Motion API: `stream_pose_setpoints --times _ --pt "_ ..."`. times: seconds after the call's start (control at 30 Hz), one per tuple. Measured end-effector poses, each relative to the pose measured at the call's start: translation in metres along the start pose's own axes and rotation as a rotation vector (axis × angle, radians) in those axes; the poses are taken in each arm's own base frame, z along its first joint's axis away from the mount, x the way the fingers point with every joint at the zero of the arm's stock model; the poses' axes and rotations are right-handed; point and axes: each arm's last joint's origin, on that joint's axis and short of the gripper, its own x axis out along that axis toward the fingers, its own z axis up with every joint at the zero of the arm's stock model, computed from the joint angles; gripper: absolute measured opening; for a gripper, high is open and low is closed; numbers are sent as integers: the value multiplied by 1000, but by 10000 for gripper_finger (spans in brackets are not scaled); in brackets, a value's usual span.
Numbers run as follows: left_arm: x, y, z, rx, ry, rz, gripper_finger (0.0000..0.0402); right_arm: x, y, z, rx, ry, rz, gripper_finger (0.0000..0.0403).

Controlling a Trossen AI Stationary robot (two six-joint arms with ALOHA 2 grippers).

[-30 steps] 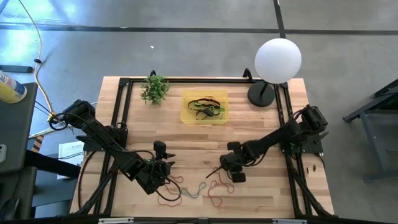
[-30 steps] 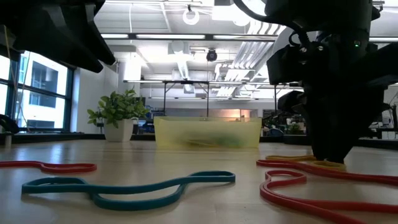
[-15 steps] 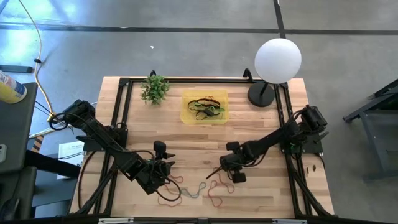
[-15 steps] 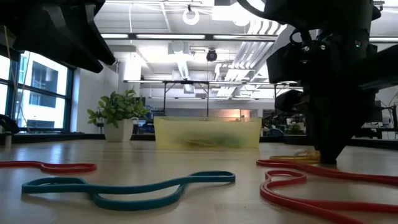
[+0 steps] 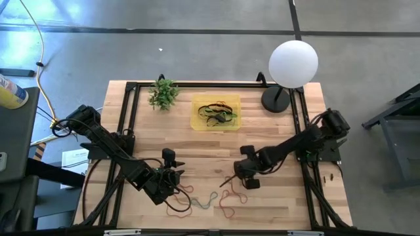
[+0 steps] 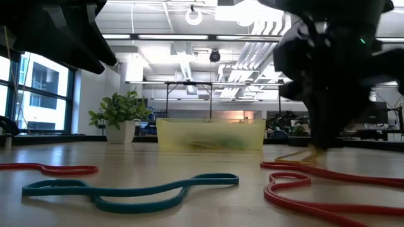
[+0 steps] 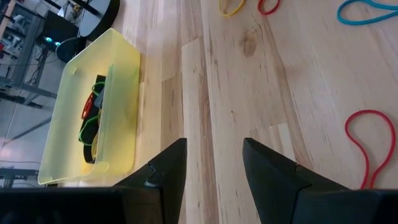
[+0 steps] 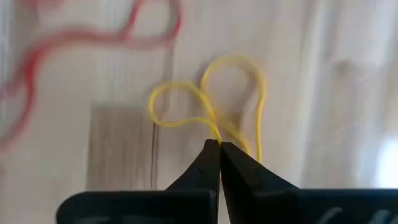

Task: Pick and place rubber bands into bin
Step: Put the yellow rubber band into the yellow bin

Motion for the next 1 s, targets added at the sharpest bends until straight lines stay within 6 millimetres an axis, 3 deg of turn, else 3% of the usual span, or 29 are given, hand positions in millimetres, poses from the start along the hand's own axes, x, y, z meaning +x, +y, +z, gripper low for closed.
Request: stream_pose_setpoints --times 0.47,1.0 --pt "0 0 0 5 0 7 145 -47 -11 6 -21 -196 -170 0" --pt "0 0 0 4 -1 10 145 -83 -25 15 -113 -395 -447 0"
